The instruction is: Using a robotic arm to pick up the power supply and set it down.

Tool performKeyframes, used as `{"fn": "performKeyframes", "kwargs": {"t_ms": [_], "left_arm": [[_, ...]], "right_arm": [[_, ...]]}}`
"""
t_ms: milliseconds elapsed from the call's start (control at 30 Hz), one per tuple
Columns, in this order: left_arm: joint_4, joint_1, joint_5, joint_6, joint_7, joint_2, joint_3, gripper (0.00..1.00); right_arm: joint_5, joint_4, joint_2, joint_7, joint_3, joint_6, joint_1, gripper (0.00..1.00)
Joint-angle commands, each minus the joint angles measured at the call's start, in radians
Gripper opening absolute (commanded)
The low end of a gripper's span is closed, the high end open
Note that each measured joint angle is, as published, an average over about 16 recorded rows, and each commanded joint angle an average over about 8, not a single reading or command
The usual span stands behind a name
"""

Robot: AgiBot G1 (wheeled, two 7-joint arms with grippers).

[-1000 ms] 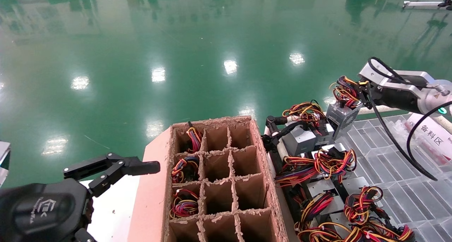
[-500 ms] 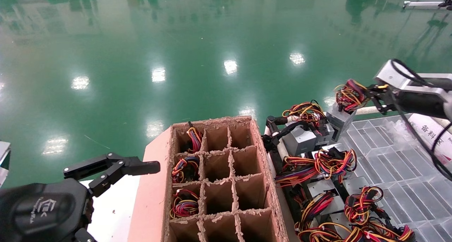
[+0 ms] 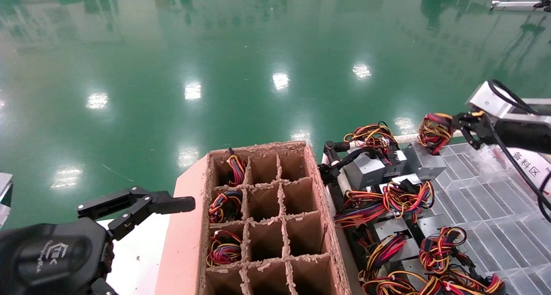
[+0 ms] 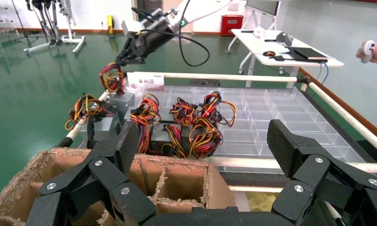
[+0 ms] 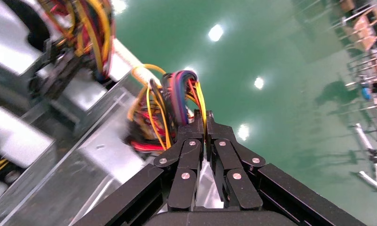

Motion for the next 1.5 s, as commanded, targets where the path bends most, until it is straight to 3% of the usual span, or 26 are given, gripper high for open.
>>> {"fn": "performKeyframes", "kwargs": {"t_ms": [33, 633, 667, 900, 933, 1500], "left_arm": [[0.0, 0.0, 0.0, 0.0, 0.0, 0.0, 0.0, 1.0], [0.0, 0.0, 0.0, 0.0, 0.0, 0.0, 0.0, 1.0], [0.0, 0.0, 0.0, 0.0, 0.0, 0.0, 0.0, 1.0], [0.0, 0.0, 0.0, 0.0, 0.0, 0.0, 0.0, 1.0], [0.0, 0.0, 0.0, 0.0, 0.0, 0.0, 0.0, 1.0], [0.0, 0.0, 0.0, 0.0, 0.0, 0.0, 0.0, 1.0]], "right_arm": [[0.001, -0.001, -0.005, 0.001, 0.001, 0.009, -0.001, 0.0], [0.031, 0.013, -0.081, -0.013, 0.021, 0.105, -0.034, 0.01], [0.031, 0.014, -0.083, -0.017, 0.022, 0.106, -0.038, 0.07], [0.037, 0.01, -0.089, -0.023, 0.025, 0.11, -0.063, 0.94], [0.038, 0.01, -0.089, -0.023, 0.026, 0.111, -0.064, 1.0], [0.043, 0.009, -0.083, -0.015, 0.03, 0.101, -0.057, 1.0]]}}
